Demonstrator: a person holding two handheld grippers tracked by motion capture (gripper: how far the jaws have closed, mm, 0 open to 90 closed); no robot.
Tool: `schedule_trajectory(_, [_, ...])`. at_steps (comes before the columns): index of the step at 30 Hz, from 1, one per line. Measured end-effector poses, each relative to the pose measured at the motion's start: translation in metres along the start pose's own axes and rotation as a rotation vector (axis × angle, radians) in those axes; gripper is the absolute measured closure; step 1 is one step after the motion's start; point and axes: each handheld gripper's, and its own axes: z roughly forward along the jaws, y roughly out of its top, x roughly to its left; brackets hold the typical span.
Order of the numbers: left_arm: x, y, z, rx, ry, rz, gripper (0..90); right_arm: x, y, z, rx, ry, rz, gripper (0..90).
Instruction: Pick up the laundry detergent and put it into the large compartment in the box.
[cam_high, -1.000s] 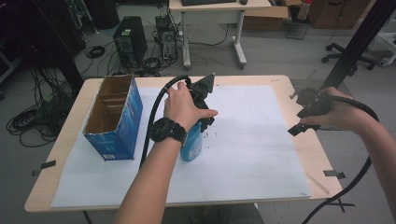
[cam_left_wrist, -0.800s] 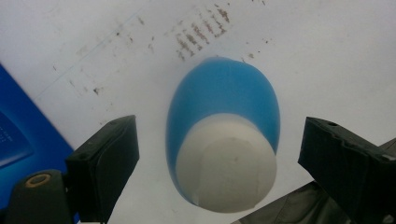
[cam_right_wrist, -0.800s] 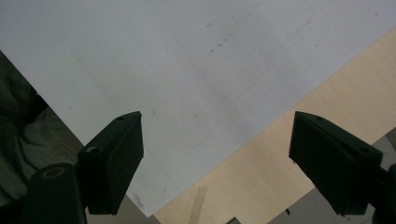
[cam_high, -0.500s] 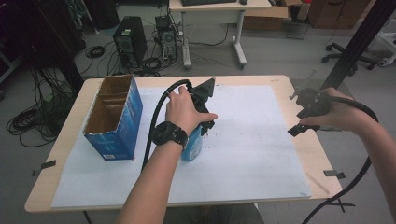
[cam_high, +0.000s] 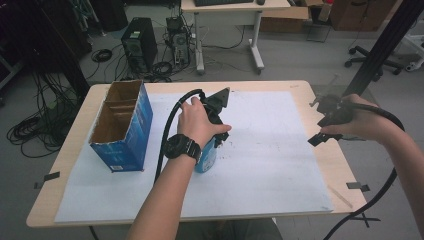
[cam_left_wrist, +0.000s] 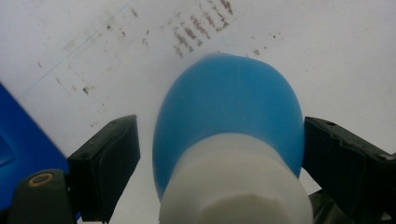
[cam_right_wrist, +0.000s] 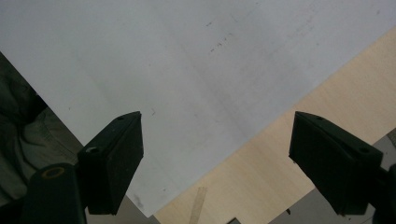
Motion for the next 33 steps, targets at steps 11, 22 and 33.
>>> schedule_trajectory(11, [-0.0009, 0.0006, 0.0043, 0.003, 0.011, 0.001, 20.7, 0.0002, -0.0004, 0.0004, -0.001, 0.000, 0.003, 17.7])
schedule_trajectory(22, [0.0001, 0.0010, 0.0065, 0.012, 0.016, 0.002, 32.2, -0.0001, -0.0007, 0.0021, 0.000, 0.002, -0.003, 17.7])
schedule_trajectory(33, [0.0024, 0.0026, 0.0056, 0.028, -0.015, -0.004, 36.9, -0.0005, -0.0019, 0.0023, -0.001, 0.001, -0.002, 17.7])
